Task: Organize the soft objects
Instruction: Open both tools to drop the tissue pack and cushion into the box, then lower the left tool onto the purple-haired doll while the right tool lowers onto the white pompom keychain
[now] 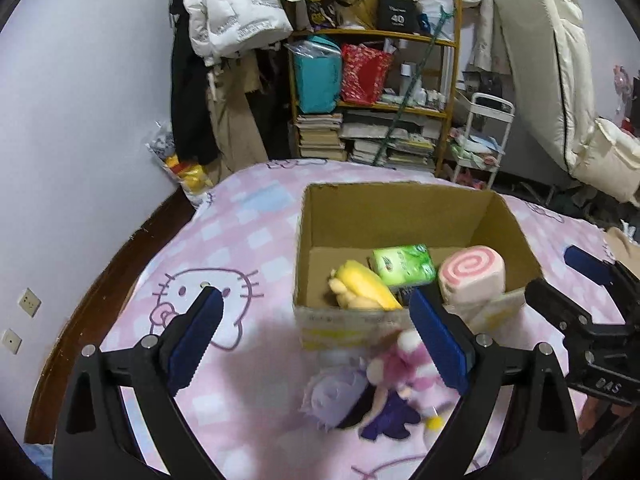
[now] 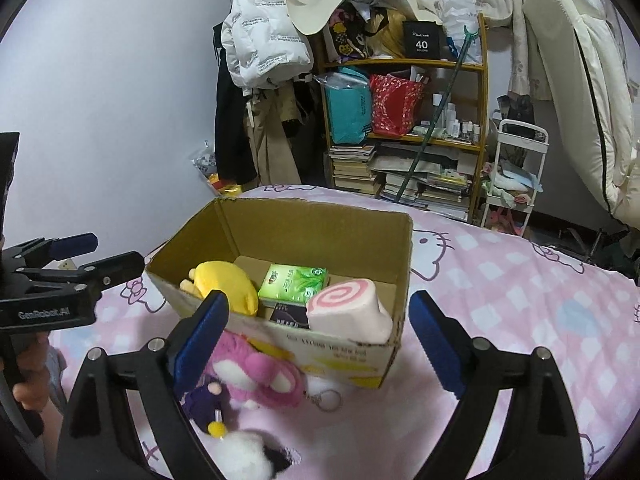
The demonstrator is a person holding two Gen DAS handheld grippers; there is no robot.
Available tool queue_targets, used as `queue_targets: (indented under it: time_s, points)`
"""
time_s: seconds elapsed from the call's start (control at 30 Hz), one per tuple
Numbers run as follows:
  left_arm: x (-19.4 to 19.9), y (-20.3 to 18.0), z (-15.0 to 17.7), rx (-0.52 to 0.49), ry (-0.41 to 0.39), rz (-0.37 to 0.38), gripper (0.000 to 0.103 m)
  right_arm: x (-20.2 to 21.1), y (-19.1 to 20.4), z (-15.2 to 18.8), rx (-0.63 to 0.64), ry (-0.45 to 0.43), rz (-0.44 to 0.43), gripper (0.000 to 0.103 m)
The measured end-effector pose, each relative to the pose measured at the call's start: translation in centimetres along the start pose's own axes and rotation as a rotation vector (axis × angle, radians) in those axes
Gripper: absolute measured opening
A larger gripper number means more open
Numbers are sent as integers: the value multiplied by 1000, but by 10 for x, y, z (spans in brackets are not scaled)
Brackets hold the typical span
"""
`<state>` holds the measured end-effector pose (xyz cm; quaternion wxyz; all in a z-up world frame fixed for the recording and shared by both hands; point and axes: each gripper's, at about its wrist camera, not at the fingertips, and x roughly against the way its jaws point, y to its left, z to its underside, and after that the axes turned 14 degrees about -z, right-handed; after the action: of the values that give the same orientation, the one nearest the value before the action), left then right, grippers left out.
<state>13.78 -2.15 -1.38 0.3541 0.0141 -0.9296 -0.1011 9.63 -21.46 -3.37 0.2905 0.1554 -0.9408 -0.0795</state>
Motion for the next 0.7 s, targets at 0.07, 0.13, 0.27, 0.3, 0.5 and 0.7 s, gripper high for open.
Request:
queue_targets:
  time_s: [0.07, 0.13, 0.27, 0.3, 0.5, 0.7]
  points:
    - [8, 2, 3, -10, 7, 9, 93, 5, 2, 1, -3, 4, 1, 96]
    - [17, 4, 7, -20, 11, 10, 93, 10, 6, 3, -3, 6, -5, 96]
    - [23, 3, 13, -47, 47, -2, 93, 16, 12, 8, 3, 20, -8, 96]
    - [23, 3, 15, -51, 60, 1, 93, 16, 13, 11, 2, 30, -6, 96]
    - [15, 2, 27, -66, 135, 7, 93, 11, 20, 24, -5, 95, -12, 96]
    - [4, -3, 34, -84, 177, 4, 93, 3, 25, 32, -3, 144, -21, 96]
